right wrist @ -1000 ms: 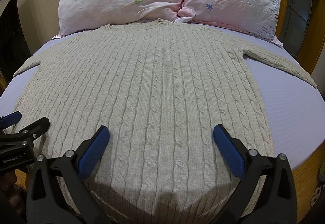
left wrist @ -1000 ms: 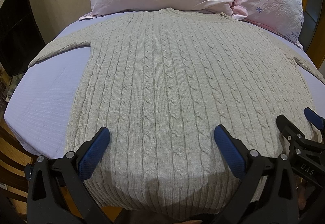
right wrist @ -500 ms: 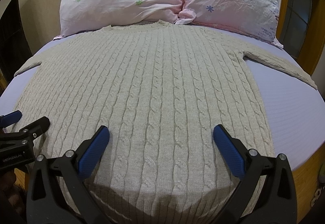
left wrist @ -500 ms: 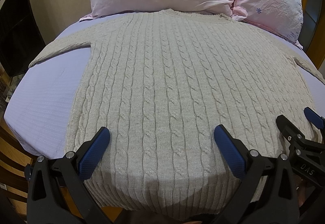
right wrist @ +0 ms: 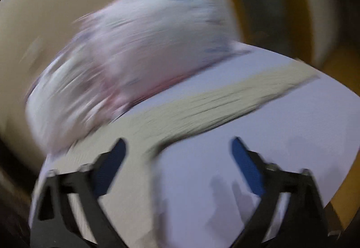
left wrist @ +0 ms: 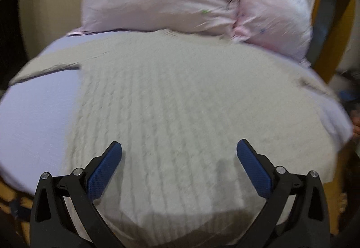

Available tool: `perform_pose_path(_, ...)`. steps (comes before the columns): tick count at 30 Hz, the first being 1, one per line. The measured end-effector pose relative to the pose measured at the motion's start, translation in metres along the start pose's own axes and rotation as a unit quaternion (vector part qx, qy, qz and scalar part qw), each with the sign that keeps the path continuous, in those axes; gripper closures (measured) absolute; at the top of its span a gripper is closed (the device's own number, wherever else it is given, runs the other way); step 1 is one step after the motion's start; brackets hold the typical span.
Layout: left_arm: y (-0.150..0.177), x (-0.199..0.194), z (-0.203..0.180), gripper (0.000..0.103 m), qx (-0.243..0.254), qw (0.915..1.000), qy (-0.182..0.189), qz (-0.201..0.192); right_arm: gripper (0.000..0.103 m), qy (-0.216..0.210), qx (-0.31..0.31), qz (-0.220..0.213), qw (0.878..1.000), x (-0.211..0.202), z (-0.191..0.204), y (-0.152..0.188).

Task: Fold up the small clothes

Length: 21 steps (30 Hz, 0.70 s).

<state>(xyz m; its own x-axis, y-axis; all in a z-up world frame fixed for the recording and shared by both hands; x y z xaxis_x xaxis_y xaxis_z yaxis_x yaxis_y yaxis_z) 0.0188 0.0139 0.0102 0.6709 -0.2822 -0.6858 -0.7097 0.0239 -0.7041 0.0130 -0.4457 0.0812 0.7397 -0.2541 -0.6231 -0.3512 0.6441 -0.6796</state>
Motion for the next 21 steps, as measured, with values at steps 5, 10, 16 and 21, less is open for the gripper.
perform_pose_path(5, -0.019, -0.002, 0.017, 0.001, -0.020, 0.9970, 0.068, -0.032, 0.050, 0.088, 0.134, 0.038, 0.986, 0.056, -0.075, -0.055)
perform_pose_path(10, -0.042, -0.003, 0.057, 0.001, -0.065, 0.9901, 0.108, -0.061, 0.059, 0.098, 0.211, 0.056, 0.971, 0.095, -0.111, -0.071)
perform_pose_path(16, -0.061, -0.010, 0.112, 0.001, -0.108, 0.9898, 0.031, -0.088, 0.094, 0.100, 0.232, 0.032, 0.967, 0.122, -0.126, -0.088)
perform_pose_path(21, -0.070, -0.021, 0.162, 0.001, -0.142, 0.9814, -0.059, -0.114, 0.097, 0.090, 0.084, -0.064, 0.990, 0.088, -0.041, -0.107)
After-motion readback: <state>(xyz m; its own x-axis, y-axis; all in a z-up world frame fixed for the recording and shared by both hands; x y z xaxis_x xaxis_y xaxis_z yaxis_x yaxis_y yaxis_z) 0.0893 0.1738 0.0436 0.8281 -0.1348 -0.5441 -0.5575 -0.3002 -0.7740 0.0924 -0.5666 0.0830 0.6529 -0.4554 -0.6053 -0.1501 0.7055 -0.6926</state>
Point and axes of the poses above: each gripper's, at about its wrist camera, not at the fingertips, and x roughly the way its jaws point, z to its left, y to its underside, the point moved 1 cm from there along x, roughly the way its jaws point, and after that the axes turned 2 degrees about y, right-handed, at the moved point
